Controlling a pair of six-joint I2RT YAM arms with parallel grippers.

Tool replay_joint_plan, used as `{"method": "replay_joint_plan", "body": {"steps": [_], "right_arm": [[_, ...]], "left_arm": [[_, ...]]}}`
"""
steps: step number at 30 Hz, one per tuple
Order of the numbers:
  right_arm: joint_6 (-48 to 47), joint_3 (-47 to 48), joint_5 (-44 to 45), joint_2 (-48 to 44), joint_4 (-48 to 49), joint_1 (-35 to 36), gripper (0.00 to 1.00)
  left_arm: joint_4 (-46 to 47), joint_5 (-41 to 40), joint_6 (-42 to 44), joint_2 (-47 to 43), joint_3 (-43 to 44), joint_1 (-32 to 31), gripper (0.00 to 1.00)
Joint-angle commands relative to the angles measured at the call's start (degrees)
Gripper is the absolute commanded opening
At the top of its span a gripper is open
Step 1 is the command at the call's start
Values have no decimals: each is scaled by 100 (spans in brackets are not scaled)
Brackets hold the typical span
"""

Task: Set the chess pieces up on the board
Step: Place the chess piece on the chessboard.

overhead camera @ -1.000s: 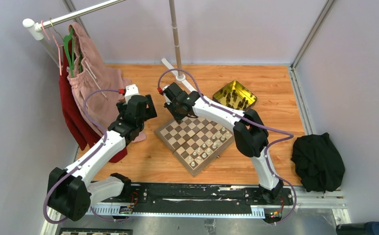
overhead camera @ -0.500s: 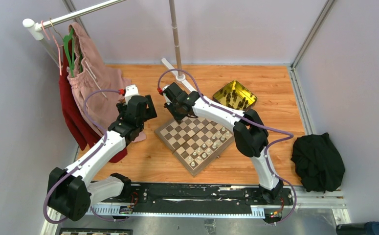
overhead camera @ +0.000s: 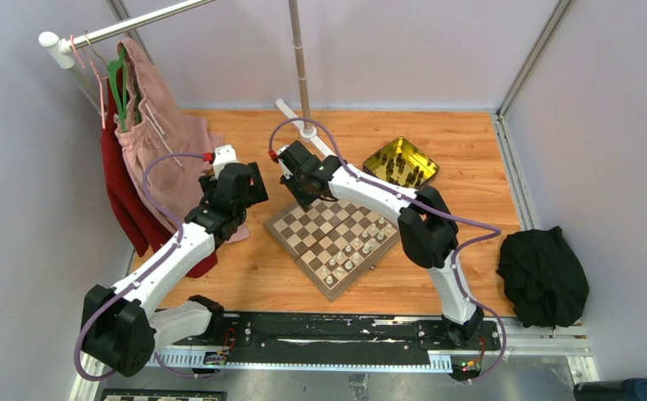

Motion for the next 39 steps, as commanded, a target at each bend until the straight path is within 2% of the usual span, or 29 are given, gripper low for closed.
{"method": "replay_joint_plan", "body": {"steps": [1, 39], "right_arm": [[-89, 173, -76, 110, -150, 75, 0], [-30, 171, -28, 219, -168, 9, 0]], "left_arm": [[-86, -112, 24, 36, 86, 26, 100], [-15, -101, 189, 139, 79, 26, 100]]}}
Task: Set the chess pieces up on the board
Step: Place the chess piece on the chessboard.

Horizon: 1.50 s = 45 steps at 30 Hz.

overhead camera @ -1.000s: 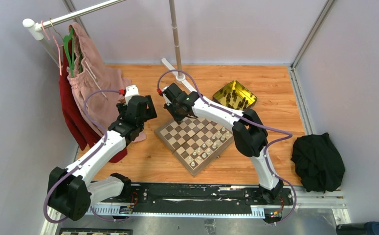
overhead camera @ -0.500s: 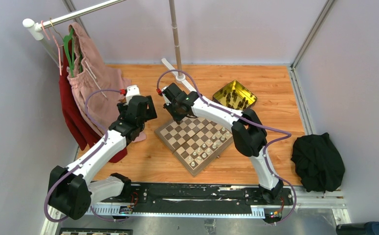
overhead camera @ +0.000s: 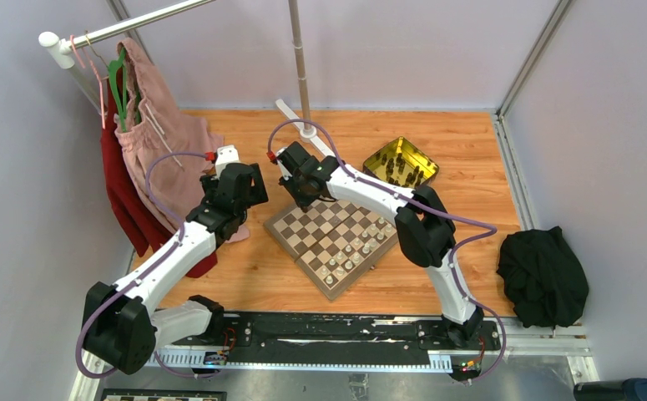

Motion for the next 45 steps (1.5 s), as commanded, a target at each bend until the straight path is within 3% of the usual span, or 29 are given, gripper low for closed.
{"method": "replay_joint_plan", "body": {"steps": [1, 30, 38, 45], "right_arm": [[-34, 97, 77, 85, -163, 8, 0], [36, 139, -73, 266, -108, -243, 1], [-25, 134, -289, 242, -115, -246, 23], [-102, 265, -288, 218, -115, -242, 33]], "left_arm": [[6, -97, 21, 57, 79, 26, 100], [23, -78, -15, 167, 88, 26, 100], [51, -41, -32, 256, 128, 26, 100], [34, -37, -24, 324, 217, 26, 100]]}}
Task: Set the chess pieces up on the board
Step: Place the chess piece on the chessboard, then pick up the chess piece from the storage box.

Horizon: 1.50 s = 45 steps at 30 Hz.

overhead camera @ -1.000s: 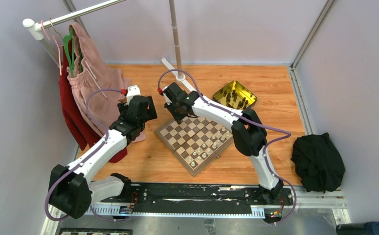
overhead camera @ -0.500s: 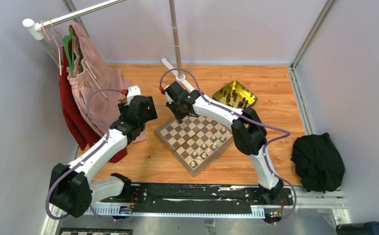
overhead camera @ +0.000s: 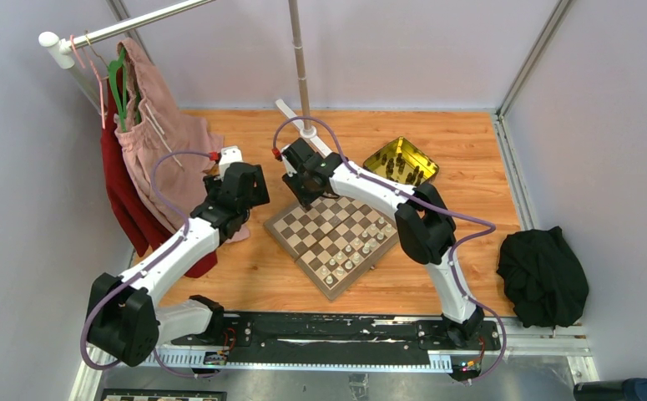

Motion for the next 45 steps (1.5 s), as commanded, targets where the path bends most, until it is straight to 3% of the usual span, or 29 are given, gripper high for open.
{"method": "replay_joint_plan", "body": {"steps": [1, 22, 34, 45], "right_arm": [[-105, 263, -98, 140, -128, -43, 34], [-109, 165, 433, -684, -95, -462, 37], [81, -918, 905, -1973, 181, -2069, 39], [136, -1588, 547, -1760, 431, -3330, 37]], "left_arm": [[19, -39, -12, 68, 216, 26, 100], [-3, -99, -50, 179, 593, 26, 100], [91, -39, -103, 365, 715, 26, 100], [211, 67, -29, 668, 774, 26, 100]]}}
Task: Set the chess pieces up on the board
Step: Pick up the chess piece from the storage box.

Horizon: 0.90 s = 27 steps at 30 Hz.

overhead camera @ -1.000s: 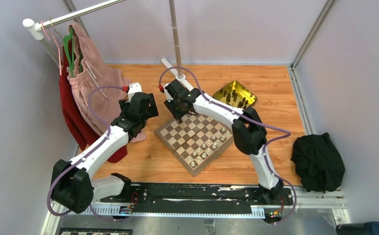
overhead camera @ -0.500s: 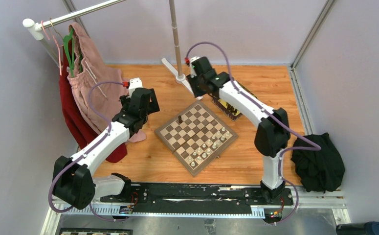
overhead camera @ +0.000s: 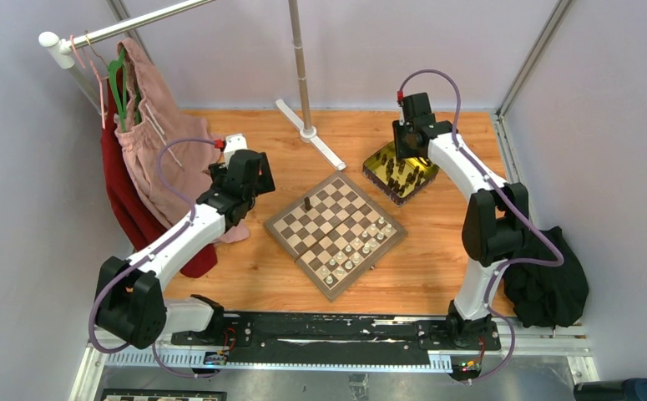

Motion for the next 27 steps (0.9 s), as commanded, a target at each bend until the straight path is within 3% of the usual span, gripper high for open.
{"method": "replay_joint_plan", "body": {"steps": [1, 14, 27], "right_arm": [[79, -65, -187, 228, 45, -270, 37], [116, 320, -594, 1060, 186, -794, 34], [84, 814, -1000, 1582, 170, -860, 33]], "left_arm": [[132, 26, 25, 180, 164, 26, 100], [222, 136, 122, 647, 524, 26, 100], [268, 129, 176, 972, 748, 26, 100]]}}
